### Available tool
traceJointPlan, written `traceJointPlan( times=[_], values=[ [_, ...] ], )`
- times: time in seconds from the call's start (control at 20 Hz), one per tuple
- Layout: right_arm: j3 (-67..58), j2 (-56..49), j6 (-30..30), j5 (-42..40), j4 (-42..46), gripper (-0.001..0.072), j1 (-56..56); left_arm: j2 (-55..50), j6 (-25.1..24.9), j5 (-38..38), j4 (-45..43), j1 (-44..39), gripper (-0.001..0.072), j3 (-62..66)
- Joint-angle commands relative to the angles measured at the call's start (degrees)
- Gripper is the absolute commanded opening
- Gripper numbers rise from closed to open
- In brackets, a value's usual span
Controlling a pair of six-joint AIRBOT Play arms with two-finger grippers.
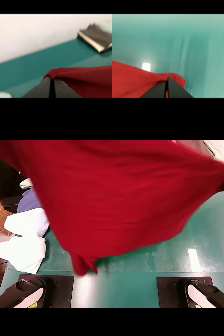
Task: Fold the shirts.
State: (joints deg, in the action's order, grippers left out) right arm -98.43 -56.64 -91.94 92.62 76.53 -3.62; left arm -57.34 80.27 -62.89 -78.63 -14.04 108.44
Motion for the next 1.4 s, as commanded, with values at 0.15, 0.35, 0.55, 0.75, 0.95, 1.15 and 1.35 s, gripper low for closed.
traceJointPlan(
  times=[0.15,0.35,0.55,0.75,0.95,1.15,1.35],
  values=[
    [0.0,-25.7,-0.5,3.1,0.0,0.0014,0.0,-27.1,2.3,0.5,0.0,0.0,0.0025,-7.4],
    [0.0,-36.9,1.2,-4.1,-0.5,0.0015,0.0,-39.6,2.3,1.9,-0.5,0.0,0.0060,-7.4],
    [0.0,-38.9,5.4,-6.8,-1.2,0.0422,1.0,-40.0,4.5,-3.1,-0.4,2.8,0.0540,-4.6],
    [5.5,-33.6,10.5,-3.2,-12.0,0.0421,5.7,-34.2,4.8,-15.1,0.0,9.1,0.0540,-6.5],
    [23.0,-20.7,13.0,-5.8,-19.6,0.0421,11.5,-21.3,5.0,-10.8,0.0,13.2,0.0540,-29.0],
    [35.1,-10.2,13.9,-7.0,-23.0,0.0421,15.5,-9.9,6.8,-2.5,2.8,15.9,0.0540,-52.5],
    [41.0,-3.7,13.9,-9.4,-22.9,0.0421,16.4,-8.7,5.6,2.8,11.3,16.2,0.0540,-64.5]
  ],
)
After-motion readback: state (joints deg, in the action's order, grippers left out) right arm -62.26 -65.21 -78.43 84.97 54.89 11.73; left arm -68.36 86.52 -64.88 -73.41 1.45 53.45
